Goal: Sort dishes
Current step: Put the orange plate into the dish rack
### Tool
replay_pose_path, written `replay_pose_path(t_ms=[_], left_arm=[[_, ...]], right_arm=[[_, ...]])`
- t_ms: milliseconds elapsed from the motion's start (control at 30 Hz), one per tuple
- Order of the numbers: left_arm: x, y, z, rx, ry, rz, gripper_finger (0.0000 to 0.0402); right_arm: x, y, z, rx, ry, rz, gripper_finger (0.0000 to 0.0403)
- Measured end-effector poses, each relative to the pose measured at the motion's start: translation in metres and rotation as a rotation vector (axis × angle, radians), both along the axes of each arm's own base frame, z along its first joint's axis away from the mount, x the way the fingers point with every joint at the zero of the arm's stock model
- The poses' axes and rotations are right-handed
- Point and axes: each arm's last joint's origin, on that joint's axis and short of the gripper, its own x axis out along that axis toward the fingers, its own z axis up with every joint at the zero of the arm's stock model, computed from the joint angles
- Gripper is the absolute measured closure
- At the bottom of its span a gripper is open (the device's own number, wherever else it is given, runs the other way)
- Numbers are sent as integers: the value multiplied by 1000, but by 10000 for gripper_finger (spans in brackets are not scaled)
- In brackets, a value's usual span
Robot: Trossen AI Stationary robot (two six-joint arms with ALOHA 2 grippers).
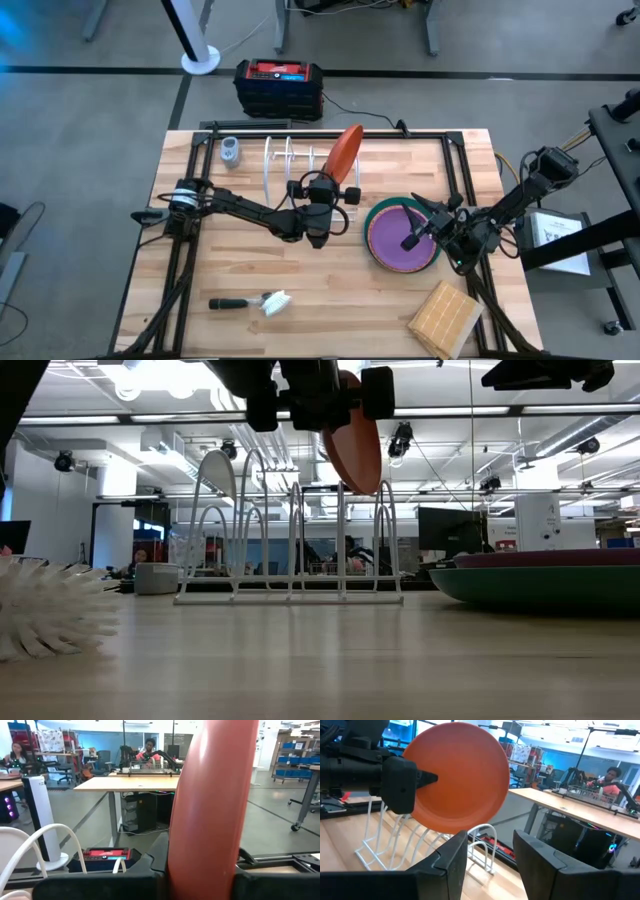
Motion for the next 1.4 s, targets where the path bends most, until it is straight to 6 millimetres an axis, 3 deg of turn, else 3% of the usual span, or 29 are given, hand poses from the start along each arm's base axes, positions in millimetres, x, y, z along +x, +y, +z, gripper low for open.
replay_pose_path(t_ms=[300, 533, 700, 1000, 1267, 1400], left_arm=[[0, 0, 0, 0, 2, 0, 380], [0, 0, 0, 2, 13, -1, 380], [0, -1, 0, 2, 13, -2, 380], [0, -1, -1, 2, 12, -1, 380], [0, -1, -3, 2, 15, -2, 380], [0, -1, -3, 2, 17, -2, 380]], right_arm=[[-1, -1, -8, 37, -54, 32, 262], [4, -16, -25, 171, -236, 143, 332], [16, -30, -32, 207, -261, 215, 395], [37, -63, -55, 383, -197, 261, 401], [52, -93, -47, 502, -201, 470, 402], [57, -110, -45, 526, -163, 433, 402]])
